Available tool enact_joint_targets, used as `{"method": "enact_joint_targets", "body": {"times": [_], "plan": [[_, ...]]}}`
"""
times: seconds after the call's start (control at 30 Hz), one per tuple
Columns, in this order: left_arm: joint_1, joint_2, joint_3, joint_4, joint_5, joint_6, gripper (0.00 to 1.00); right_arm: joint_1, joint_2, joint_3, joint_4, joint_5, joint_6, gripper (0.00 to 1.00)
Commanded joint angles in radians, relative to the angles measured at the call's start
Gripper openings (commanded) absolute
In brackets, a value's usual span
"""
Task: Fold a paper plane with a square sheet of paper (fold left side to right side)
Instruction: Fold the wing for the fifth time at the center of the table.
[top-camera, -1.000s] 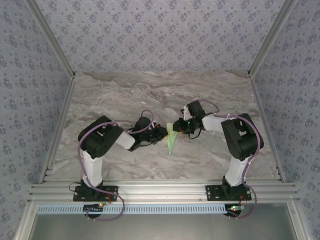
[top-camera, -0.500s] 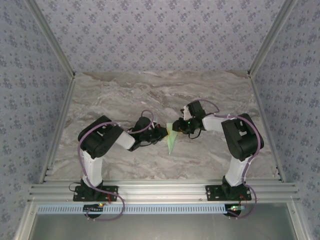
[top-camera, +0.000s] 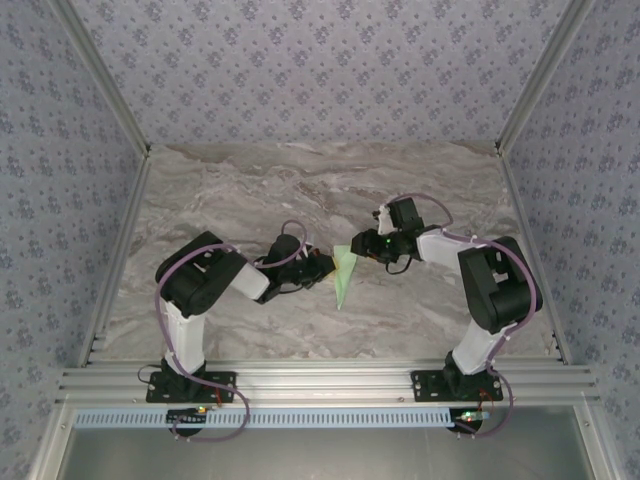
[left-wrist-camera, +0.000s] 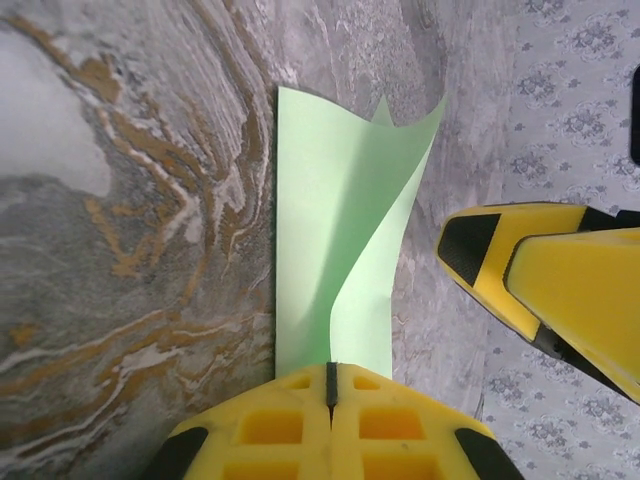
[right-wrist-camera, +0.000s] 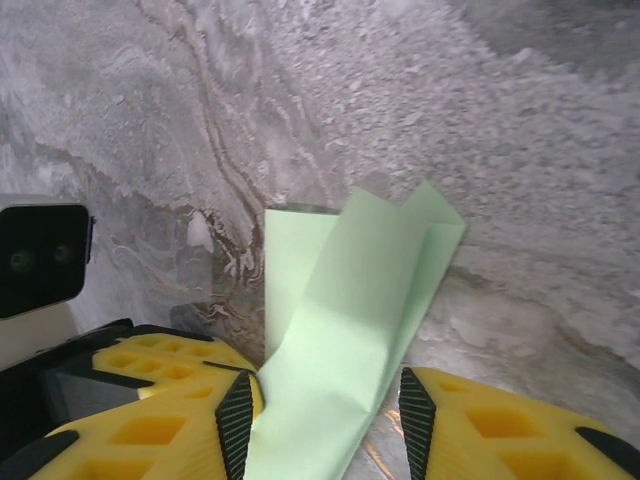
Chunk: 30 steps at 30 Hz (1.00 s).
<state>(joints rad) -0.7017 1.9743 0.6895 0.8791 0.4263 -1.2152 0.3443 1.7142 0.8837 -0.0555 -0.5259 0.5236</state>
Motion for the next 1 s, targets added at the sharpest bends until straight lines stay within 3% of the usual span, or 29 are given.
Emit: {"method": "enact_joint_targets", "body": {"times": [0.0, 0.4, 0.97], "plan": [[0.021, -0.019, -0.037, -0.029, -0.045, 0.041, 0.00, -0.005, 0.003, -0.009, -0.023, 0.007, -0.001, 0.50], [0.023, -0.016, -0.031, -0.038, -0.037, 0.045, 0.00, 0.018, 0.064, 0.042, 0.009, -0.041, 0.013, 0.52], [0.024, 0.007, -0.014, -0.073, -0.041, 0.049, 0.00, 0.062, 0.025, 0.029, 0.087, -0.079, 0.030, 0.45]]}}
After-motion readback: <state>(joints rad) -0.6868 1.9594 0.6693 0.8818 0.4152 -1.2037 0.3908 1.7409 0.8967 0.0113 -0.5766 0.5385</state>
